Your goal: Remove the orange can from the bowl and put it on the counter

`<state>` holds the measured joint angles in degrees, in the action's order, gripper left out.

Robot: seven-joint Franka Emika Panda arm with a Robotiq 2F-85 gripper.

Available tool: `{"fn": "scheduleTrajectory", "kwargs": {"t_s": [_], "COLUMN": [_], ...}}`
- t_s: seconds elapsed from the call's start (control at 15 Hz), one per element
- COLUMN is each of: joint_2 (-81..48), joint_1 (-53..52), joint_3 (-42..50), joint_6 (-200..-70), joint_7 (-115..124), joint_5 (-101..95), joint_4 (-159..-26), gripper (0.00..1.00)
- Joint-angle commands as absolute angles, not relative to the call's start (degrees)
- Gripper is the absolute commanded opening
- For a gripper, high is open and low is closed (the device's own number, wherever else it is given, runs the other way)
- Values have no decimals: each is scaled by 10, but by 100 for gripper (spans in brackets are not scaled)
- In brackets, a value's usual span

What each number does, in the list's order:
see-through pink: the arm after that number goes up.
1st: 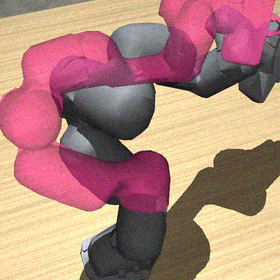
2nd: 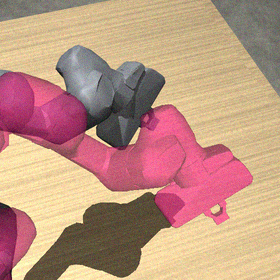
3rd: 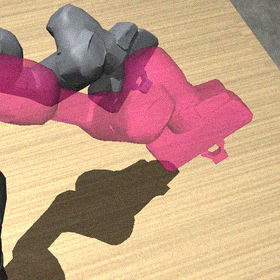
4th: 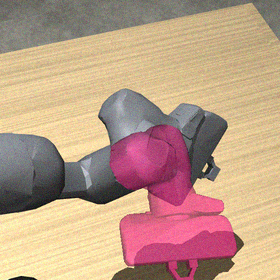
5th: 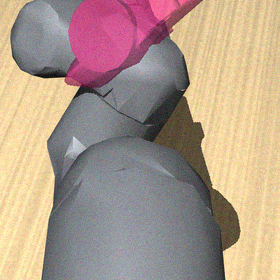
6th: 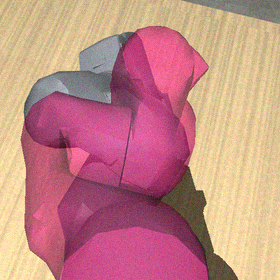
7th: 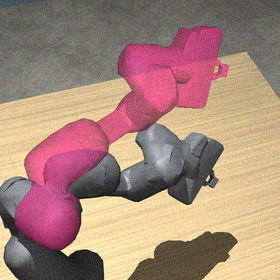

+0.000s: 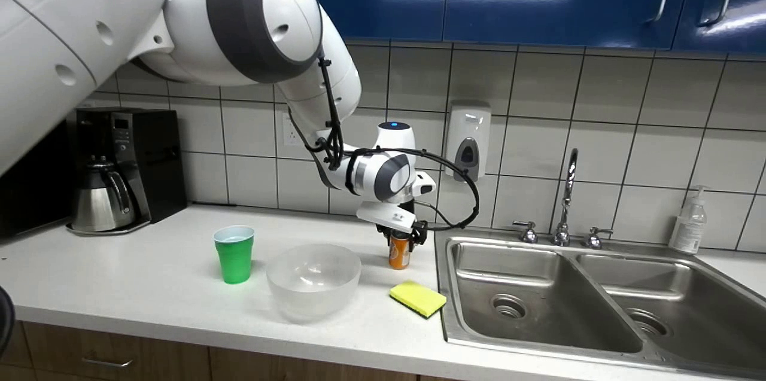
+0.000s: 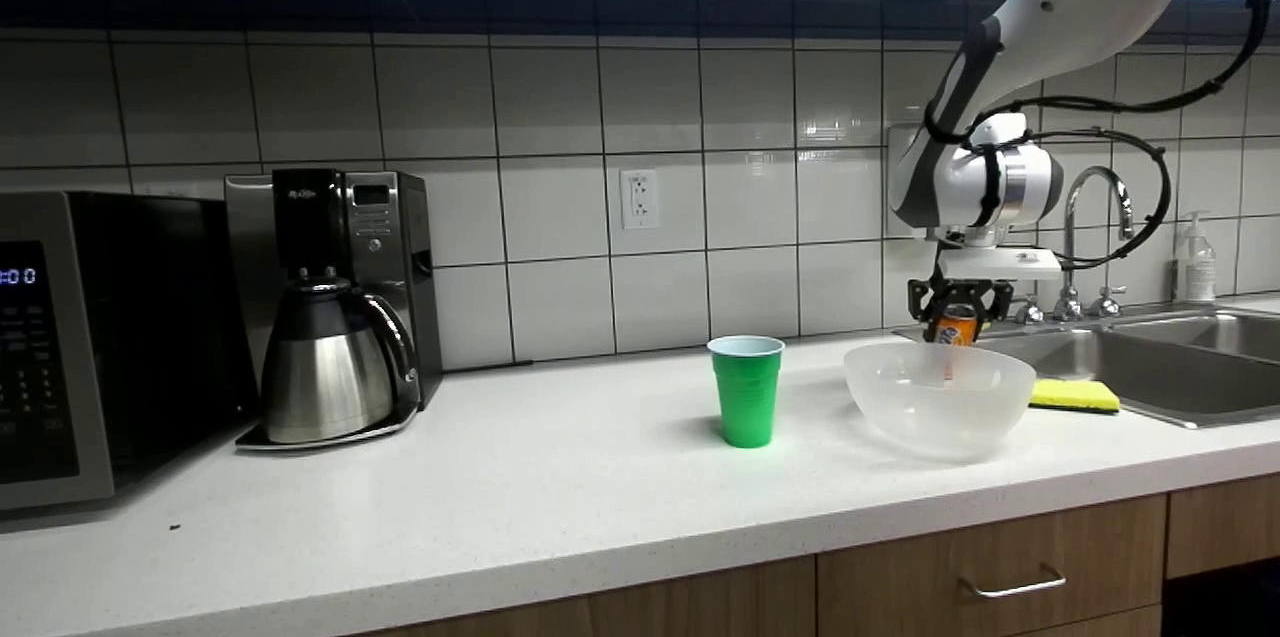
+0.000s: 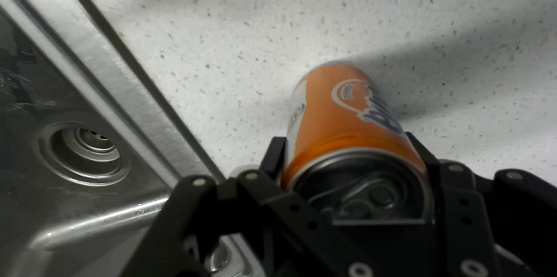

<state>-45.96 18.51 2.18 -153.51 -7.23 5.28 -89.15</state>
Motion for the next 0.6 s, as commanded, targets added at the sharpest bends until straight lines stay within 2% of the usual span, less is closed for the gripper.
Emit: {"fn": "scheduleTrajectory", "kwargs": {"t_s": [0.0,0.2,0.27,0.33,0.4,0.53], "joint_2": [-503,-524,-530,-534,-540,-548], "joint_1": [199,202,200,200,198,197], "joint_3": [3,-2,-1,0,1,3], "joint_6": [-1495,-1472,-1464,-1456,-1451,-1441], "joint_7": [-94,-95,-94,-92,-91,-90], "joint_5": [63,66,65,65,64,63], "joint_4": [-807,-769,-758,-749,-739,-724], "gripper": [40,40,90,91,98,100]}}
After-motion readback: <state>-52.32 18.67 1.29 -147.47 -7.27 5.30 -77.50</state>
